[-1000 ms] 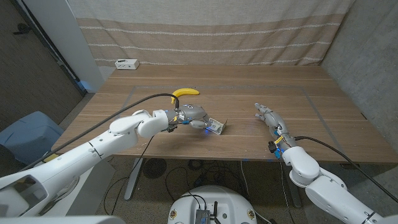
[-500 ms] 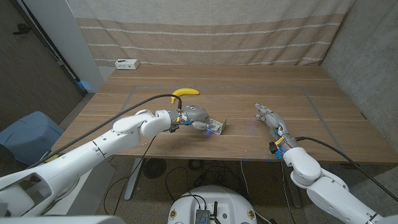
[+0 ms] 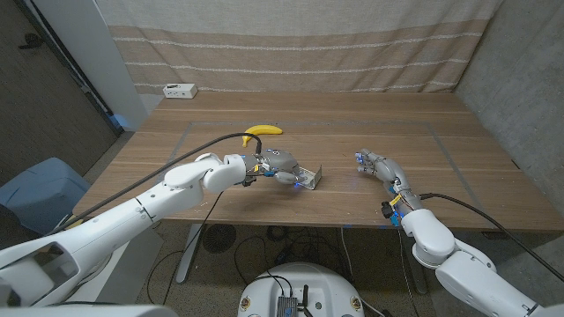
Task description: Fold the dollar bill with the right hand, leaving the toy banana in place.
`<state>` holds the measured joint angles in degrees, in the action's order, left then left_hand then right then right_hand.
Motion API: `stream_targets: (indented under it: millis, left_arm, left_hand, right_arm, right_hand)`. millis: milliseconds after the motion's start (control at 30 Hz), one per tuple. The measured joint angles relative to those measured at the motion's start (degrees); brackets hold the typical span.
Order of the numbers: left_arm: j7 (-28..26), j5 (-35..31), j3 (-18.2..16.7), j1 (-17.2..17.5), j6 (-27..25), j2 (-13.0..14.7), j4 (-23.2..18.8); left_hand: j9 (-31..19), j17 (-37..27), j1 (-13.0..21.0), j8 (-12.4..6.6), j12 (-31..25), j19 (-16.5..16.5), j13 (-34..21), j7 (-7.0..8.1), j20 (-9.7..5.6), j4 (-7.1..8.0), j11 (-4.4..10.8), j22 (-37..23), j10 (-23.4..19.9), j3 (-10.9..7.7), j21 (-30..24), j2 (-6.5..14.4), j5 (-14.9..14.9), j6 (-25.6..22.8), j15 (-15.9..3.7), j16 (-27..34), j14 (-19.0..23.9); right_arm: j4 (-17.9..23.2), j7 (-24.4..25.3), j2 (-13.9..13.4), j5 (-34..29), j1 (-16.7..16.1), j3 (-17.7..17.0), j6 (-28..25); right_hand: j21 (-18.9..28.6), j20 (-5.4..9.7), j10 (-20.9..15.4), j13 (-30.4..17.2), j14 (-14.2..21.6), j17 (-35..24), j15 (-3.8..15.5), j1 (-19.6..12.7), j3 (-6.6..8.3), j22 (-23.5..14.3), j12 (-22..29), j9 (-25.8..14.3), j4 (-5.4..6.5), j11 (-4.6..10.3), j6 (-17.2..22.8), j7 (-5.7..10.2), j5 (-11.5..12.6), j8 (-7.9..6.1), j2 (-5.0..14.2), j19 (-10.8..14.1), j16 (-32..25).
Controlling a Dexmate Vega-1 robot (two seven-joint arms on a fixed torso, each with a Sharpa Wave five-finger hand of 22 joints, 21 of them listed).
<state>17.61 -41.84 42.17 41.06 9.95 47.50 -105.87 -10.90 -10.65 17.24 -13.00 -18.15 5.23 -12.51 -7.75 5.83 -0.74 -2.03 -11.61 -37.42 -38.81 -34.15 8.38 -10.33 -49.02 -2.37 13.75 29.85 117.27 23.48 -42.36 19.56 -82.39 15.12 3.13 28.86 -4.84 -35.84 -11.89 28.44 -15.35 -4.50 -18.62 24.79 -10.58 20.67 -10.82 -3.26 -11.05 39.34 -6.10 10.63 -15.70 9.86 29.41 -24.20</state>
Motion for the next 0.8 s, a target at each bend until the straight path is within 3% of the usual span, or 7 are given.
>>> stream_targets:
  millis: [200, 267, 467, 800]
  left_arm:
    - [0.43, 0.06, 0.34, -0.29, 0.0, -0.19, 0.32]
    - [0.55, 0.16, 0.4, -0.33, 0.0, -0.23, 0.39]
    - [0.89, 0.55, 0.62, -0.5, 0.04, -0.35, 0.58]
    - [1.48, 1.08, 1.0, -1.04, 0.07, -0.77, 1.16]
  left_hand:
    - [0.08, 0.26, -0.33, 0.01, 0.0, 0.03, 0.27, 0.0, -0.03, 0.0, 0.0, 0.1, 0.0, 0.0, 0.0, 0.31, 0.0, 0.0, 0.13, 0.0, 0.14]
    - [0.09, 0.27, -0.69, 0.01, 0.0, 0.16, 0.27, 0.0, -0.16, 0.19, -0.03, 0.17, -0.26, -0.2, 0.0, -0.06, 0.0, -0.06, 0.32, 0.0, 0.78]
    - [0.08, 0.27, -0.69, 0.02, 0.0, 0.21, 0.27, -0.31, -0.21, 0.22, -0.02, 0.16, -0.84, -0.23, -0.3, -0.06, 0.0, -0.75, 0.32, 0.0, 1.56]
    - [0.07, 0.26, -1.29, 0.01, 0.0, 0.65, 0.26, 0.0, -0.22, 0.22, -0.15, 0.16, -0.96, -0.23, -0.45, -0.22, 0.41, -1.06, 0.32, 0.0, 1.56]
  right_arm:
    - [2.37, -1.78, -2.9, -0.12, 0.14, -0.34, -4.86]
    - [2.94, -2.36, -3.8, 0.05, 0.44, -0.34, -5.6]
    - [4.28, -5.06, -5.95, 0.66, 1.68, 0.07, -8.75]
    - [5.11, -9.02, -8.23, 1.64, 5.14, 2.1, -11.72]
  right_hand:
    - [0.64, -0.07, -3.7, 0.08, 3.32, -0.62, 0.74, -0.6, 0.43, -0.24, 0.58, 0.09, -0.92, -0.52, 7.67, -0.63, 0.0, -1.07, -0.59, 1.52, -1.09]
    - [0.64, -0.07, -3.9, 0.18, 3.34, -0.77, 0.88, -0.88, 0.57, -0.23, 0.58, 0.17, -1.72, -0.32, 10.28, -1.14, 0.0, -1.64, -0.79, 1.52, -1.09]
    - [0.64, 0.56, -5.8, 0.44, 2.34, -0.61, 1.86, -2.16, 0.96, -0.18, 0.57, 0.43, -2.56, -0.47, 17.17, -3.09, 0.0, -2.4, -0.72, 0.89, -0.41]
    - [0.64, 0.55, -6.97, 0.43, 3.83, 0.18, 2.03, -1.36, 0.48, -0.08, 0.99, 0.43, -2.63, -0.31, 18.92, -4.34, 0.0, -2.46, -1.52, 1.33, -0.14]
